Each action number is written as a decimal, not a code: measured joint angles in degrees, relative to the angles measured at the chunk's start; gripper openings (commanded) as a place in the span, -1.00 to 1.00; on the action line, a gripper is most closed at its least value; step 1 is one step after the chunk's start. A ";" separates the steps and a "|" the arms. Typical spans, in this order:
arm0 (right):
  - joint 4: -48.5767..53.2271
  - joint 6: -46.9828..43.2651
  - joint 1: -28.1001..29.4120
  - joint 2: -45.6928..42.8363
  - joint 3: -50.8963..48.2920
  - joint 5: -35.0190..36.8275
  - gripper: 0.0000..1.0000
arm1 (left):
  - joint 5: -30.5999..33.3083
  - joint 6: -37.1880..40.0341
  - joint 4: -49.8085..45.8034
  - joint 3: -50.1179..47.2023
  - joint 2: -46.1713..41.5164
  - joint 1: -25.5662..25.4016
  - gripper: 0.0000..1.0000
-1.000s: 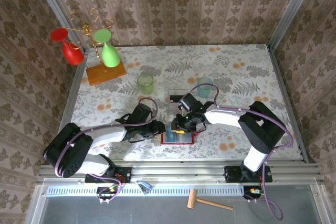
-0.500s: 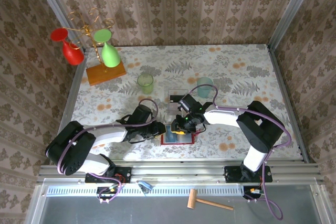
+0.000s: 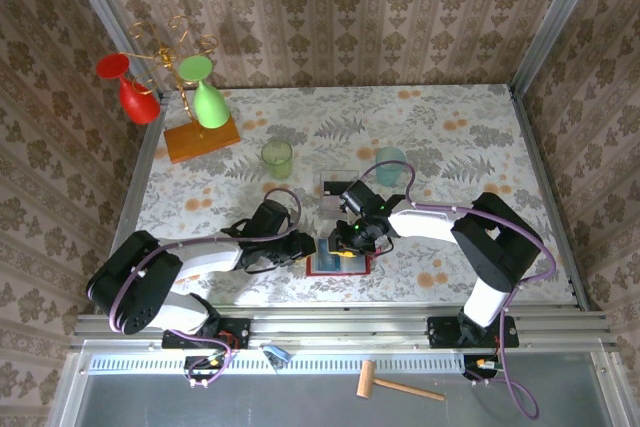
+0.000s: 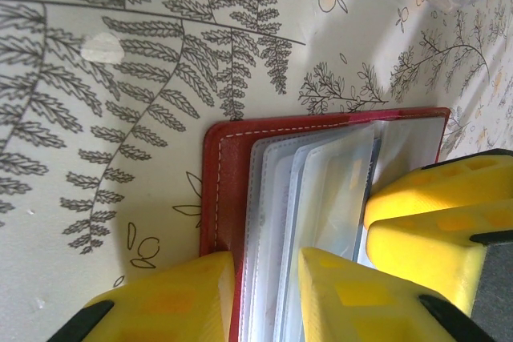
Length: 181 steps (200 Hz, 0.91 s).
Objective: Take the credit cards out of the card holder
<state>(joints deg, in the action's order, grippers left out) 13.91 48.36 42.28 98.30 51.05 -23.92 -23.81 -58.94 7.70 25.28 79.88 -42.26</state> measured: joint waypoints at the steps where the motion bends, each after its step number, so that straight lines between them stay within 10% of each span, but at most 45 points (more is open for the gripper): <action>1: 0.00 -0.02 0.00 0.00 0.00 0.00 -0.42 | 0.00 0.00 0.00 0.00 0.00 0.00 -0.43; 181: -0.02 -0.20 0.00 -2.97 0.11 1.36 -0.44 | 1.18 0.70 -9.03 4.24 -5.55 -1.09 -0.68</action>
<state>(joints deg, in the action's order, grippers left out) 13.89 48.16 42.28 95.33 51.16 -22.57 -22.63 -58.24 -1.32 29.52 74.32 -43.35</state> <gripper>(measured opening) 0.286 0.186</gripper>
